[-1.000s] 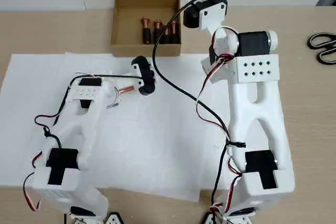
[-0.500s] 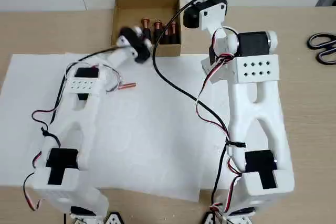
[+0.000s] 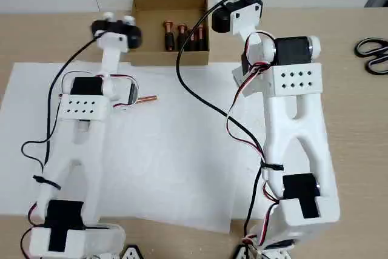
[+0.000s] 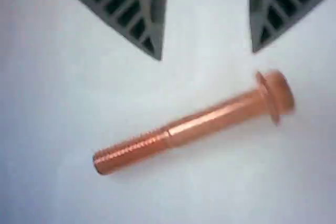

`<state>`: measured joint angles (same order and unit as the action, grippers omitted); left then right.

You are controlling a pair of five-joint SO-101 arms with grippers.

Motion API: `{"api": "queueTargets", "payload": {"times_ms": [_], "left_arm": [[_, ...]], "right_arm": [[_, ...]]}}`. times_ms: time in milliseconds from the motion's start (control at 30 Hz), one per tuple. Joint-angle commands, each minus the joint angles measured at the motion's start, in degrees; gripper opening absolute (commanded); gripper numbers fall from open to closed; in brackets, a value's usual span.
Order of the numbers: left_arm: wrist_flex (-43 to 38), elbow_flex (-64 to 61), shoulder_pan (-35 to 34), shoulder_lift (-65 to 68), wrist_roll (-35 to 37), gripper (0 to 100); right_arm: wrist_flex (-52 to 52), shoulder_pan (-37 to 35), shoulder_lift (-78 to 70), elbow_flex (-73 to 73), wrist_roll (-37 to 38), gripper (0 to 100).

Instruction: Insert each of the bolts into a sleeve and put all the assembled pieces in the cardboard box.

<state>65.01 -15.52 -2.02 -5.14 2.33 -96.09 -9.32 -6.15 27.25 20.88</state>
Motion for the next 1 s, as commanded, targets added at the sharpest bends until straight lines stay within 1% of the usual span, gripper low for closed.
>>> {"api": "queueTargets", "payload": {"times_ms": [0,67,133,267,333,433,500,667,733,833,900,967], "left_arm": [[0.53,2.59,0.18,-2.73,6.07,10],[-1.32,0.57,0.79,-2.73,9.41,10],[-4.22,-1.54,1.05,-2.81,14.77,10],[-6.42,-1.89,1.67,-2.73,30.42,10],[-8.0,-2.15,1.76,-2.73,36.92,10],[-8.44,-2.95,2.2,-2.37,39.38,11],[-8.35,-3.03,2.46,-1.76,41.32,13],[-8.09,-3.38,2.11,-0.35,49.67,25],[-8.18,-3.65,2.11,0.62,55.38,27],[-8.18,-3.74,1.93,2.9,65.41,27],[-8.44,-3.47,2.02,5.01,69.45,27],[-8.53,-3.38,2.02,7.21,71.65,27]], "right_arm": [[0.04,0.4,3.21,0.35,-0.62,0.4],[-0.04,0.4,3.21,0.35,-0.62,0.4],[-0.04,0.4,3.21,0.26,-0.62,0.4],[-0.04,0.4,3.38,-0.53,-0.62,0.4],[0.13,0.31,3.56,-1.93,-0.62,0.4],[0.13,0.31,3.56,-3.52,-0.62,0.4],[0.13,0.4,3.56,-3.87,-0.62,0.4],[0.13,0.4,3.65,-3.96,-0.62,0.4],[0.13,0.4,3.65,-3.96,-0.62,0.4],[0.13,0.4,3.65,-3.96,-0.62,0.4],[0.13,0.4,3.65,-3.96,-0.62,0.4],[0.13,0.4,3.65,-3.96,-0.62,0.4]]}}
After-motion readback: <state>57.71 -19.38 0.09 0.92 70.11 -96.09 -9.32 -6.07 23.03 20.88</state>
